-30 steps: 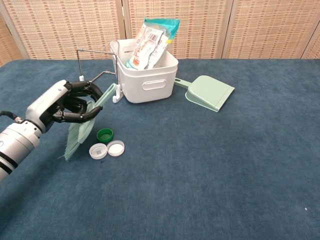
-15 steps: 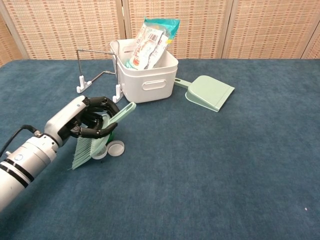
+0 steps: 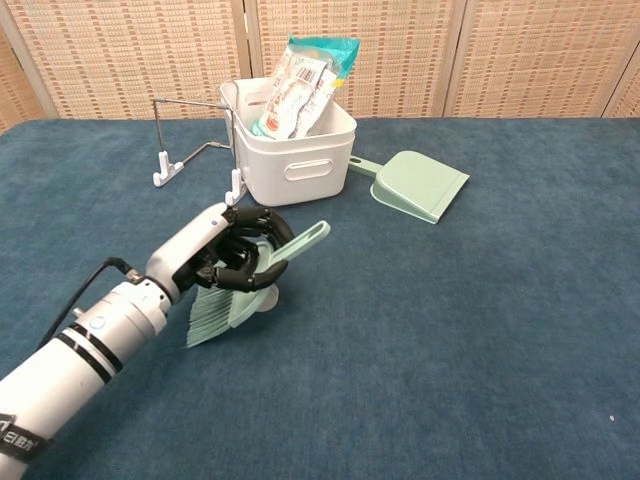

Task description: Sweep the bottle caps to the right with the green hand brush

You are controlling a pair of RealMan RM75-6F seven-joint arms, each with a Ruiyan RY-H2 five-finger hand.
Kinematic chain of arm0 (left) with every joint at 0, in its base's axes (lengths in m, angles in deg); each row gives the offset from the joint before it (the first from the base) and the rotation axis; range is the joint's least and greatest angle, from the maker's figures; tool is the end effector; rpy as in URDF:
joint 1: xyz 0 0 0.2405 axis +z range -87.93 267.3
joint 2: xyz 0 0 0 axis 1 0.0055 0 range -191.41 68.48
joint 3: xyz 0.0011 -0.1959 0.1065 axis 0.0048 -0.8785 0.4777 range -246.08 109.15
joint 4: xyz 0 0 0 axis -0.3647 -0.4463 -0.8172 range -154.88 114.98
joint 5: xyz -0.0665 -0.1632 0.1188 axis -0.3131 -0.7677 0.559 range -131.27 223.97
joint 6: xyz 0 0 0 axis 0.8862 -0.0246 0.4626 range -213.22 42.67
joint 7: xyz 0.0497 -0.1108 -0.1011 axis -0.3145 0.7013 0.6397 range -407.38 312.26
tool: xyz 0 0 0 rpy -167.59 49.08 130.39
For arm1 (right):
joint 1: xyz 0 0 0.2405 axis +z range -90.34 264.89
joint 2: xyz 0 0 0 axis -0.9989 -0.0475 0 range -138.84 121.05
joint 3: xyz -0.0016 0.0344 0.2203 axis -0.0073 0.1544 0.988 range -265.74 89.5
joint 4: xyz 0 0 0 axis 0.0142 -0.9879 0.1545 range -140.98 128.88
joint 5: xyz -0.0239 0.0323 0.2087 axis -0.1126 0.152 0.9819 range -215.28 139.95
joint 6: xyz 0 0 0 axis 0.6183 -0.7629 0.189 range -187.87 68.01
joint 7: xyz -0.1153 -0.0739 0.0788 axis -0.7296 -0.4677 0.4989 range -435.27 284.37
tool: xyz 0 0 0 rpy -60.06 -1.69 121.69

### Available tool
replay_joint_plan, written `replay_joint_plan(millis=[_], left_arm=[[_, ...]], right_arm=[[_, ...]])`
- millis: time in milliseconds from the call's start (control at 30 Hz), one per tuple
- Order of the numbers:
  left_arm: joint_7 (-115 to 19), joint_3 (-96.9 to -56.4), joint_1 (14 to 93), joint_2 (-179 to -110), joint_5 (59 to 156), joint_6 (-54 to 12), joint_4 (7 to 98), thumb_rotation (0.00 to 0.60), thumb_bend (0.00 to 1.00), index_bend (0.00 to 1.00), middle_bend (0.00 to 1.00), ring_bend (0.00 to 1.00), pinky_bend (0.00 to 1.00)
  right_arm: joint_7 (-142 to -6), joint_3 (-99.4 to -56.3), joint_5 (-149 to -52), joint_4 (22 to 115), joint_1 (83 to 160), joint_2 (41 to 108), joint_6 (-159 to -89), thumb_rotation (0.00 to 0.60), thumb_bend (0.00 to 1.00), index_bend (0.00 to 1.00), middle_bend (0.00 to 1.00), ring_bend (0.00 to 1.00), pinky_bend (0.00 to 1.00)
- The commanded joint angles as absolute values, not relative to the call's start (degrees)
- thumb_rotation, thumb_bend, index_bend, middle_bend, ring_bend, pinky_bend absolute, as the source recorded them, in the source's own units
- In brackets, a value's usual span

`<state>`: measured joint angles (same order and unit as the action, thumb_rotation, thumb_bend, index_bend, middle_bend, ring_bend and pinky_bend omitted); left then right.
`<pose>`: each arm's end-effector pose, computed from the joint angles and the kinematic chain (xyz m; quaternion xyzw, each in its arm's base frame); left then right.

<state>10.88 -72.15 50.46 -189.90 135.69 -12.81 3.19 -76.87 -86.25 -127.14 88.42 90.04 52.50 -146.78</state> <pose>-0.1381 0.3151 -0.1182 -0.5431 -0.5575 -0.6026 0.1764 -0.2768 -0.1784 0.1506 0.6097 -0.3705 0.3834 0.5866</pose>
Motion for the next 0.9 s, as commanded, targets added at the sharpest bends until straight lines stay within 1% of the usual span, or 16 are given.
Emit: replay_joint_plan(millis=[33,233,467,600,733,900], left_arm=[[11.33,-71.77,50.36,-190.88,135.88,-13.21,2.52,0.6,0.76,0.78,0.93,0.78,0.99],[10.74,-71.98,48.74,-191.47,136.38,-12.04,3.53,0.6,0.77,0.78,0.93,0.78,0.99],[8.38,-73.16,47.21,-189.4,136.94,-7.35,4.72,0.6,0.76,0.78,0.93,0.78,0.99],[5.9,-72.84,47.57,-185.41,137.86,-4.27,8.11,0.6,0.76,0.78,0.93,0.78,0.99],[2.06,-71.04,49.26,-179.95,139.41,-1.86,12.31,0.6,0.76,0.78,0.93,0.78,0.99],[-4.84,-68.4,53.33,-171.78,140.1,-0.62,18.41,0.6,0.76,0.78,0.94,0.78,0.99]], right_arm=[[-76.72,-86.21,-127.16,88.47,89.99,52.38,-146.87,0.6,0.22,0.0,0.0,0.0,0.0],[-76.41,-86.2,-127.1,88.42,90.04,52.26,-146.68,0.6,0.22,0.0,0.0,0.0,0.0],[-76.52,-86.33,-127.23,88.35,90.21,52.39,-146.27,0.6,0.22,0.0,0.0,0.0,0.0],[-76.85,-86.45,-127.43,88.51,90.17,52.45,-146.32,0.6,0.22,0.0,0.0,0.0,0.0],[-77.14,-86.49,-127.54,88.64,90.08,52.47,-146.47,0.6,0.22,0.0,0.0,0.0,0.0],[-77.71,-86.61,-127.52,88.72,90.22,52.71,-146.04,0.6,0.22,0.0,0.0,0.0,0.0]])
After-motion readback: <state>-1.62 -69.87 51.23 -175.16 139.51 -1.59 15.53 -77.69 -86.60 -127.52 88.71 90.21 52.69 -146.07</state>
